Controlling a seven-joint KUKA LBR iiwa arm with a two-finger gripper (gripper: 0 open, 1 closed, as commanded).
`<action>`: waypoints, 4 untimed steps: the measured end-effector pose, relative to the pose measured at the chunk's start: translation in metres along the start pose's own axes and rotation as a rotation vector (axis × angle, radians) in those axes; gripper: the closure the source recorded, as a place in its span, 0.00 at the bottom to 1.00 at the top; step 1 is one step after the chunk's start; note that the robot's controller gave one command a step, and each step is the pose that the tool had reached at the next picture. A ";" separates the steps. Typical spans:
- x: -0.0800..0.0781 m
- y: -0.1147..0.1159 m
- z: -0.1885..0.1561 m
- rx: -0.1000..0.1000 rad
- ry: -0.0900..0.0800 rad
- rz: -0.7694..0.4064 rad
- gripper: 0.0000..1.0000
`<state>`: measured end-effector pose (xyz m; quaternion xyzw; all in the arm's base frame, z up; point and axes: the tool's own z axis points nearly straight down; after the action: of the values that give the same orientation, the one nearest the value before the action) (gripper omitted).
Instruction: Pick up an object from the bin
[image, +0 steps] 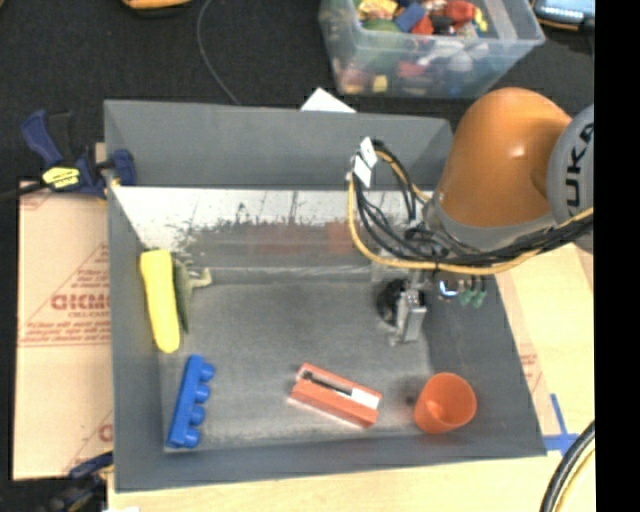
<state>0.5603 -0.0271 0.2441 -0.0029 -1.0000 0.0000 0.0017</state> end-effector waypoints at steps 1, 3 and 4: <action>-0.001 0.000 -0.004 0.001 -0.008 0.000 0.00; 0.044 0.038 0.098 -0.001 -0.013 0.320 0.00; 0.061 0.029 0.085 0.000 -0.007 0.333 0.00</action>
Offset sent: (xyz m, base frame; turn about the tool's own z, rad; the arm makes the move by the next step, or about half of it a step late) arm -0.0200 0.0278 -0.0841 0.1898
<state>0.4987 0.0020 0.1596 -0.1684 -0.9857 0.0004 -0.0017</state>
